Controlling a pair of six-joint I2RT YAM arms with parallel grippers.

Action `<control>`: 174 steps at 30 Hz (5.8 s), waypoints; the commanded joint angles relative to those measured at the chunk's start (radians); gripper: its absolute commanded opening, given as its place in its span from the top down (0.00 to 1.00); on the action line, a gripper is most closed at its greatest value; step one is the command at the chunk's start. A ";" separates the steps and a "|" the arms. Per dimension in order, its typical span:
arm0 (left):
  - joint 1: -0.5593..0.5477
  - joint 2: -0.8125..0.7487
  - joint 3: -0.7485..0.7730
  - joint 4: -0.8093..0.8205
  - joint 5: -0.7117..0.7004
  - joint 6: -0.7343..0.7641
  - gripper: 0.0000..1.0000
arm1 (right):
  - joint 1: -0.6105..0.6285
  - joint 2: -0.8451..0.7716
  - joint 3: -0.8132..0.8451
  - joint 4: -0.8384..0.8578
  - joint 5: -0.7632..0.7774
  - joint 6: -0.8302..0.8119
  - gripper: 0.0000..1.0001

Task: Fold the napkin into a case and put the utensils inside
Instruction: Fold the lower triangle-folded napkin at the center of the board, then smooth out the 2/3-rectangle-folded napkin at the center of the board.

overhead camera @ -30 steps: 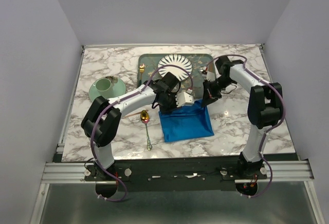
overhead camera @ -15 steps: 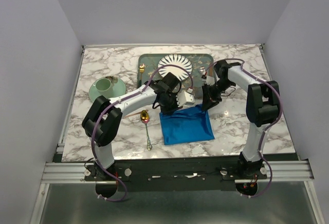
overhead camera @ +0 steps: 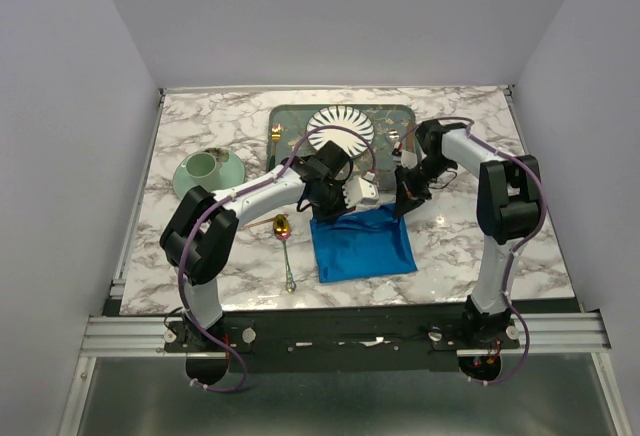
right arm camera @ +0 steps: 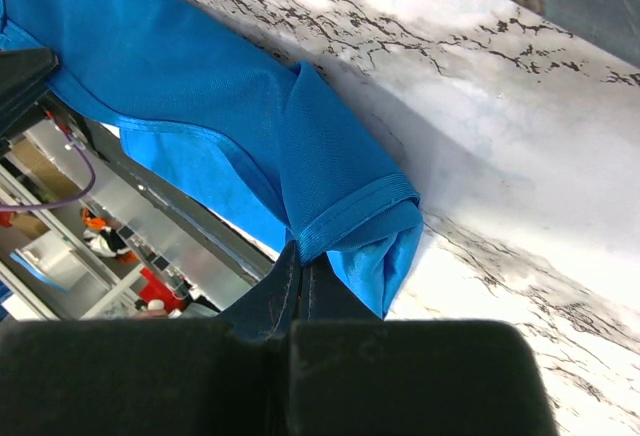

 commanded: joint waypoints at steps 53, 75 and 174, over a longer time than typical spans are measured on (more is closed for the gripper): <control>-0.279 0.161 0.004 0.399 -0.221 -0.021 0.58 | 0.013 0.019 -0.064 0.071 0.104 -0.065 0.94; -0.269 0.169 0.003 0.377 -0.214 -0.005 0.71 | -0.014 -0.047 -0.056 -0.034 0.024 -0.068 0.51; -0.279 0.218 0.159 0.401 -0.123 -0.044 1.00 | -0.112 -0.090 -0.362 0.252 0.033 0.133 0.83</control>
